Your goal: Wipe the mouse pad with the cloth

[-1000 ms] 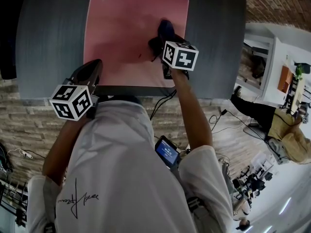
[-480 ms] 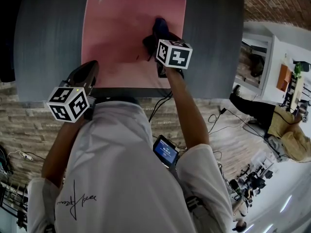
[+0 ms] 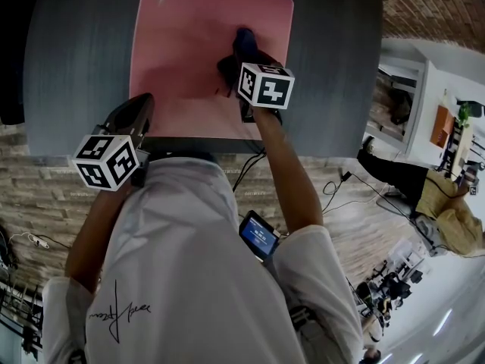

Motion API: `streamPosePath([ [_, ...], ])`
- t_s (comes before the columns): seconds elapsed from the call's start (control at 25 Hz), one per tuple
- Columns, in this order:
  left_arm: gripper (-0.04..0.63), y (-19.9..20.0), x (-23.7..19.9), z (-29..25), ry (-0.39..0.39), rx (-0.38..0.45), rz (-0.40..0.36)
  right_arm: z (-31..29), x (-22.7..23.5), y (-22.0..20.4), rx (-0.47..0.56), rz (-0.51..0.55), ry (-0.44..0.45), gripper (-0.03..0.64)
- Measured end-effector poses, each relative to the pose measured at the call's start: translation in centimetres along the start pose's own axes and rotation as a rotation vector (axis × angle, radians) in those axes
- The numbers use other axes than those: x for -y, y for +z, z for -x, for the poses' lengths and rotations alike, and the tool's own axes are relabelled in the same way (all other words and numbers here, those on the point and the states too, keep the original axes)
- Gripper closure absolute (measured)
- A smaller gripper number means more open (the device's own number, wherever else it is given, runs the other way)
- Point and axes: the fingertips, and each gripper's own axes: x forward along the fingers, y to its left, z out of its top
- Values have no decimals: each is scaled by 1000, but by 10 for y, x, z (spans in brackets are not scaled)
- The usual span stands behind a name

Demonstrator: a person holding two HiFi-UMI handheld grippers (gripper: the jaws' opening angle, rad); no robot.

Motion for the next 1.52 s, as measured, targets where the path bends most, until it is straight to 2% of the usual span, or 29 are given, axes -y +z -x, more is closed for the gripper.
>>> streamPosePath([
  [0.92, 581, 27, 16, 0, -21, 79, 4, 31, -22, 4, 43, 30, 80, 509],
  [1.28, 581, 28, 33, -9, -36, 84, -21, 57, -25, 4, 72, 49, 124, 515],
  [1.52, 581, 35, 46, -12, -48, 96, -50, 87, -47, 11, 111, 87, 171, 518],
])
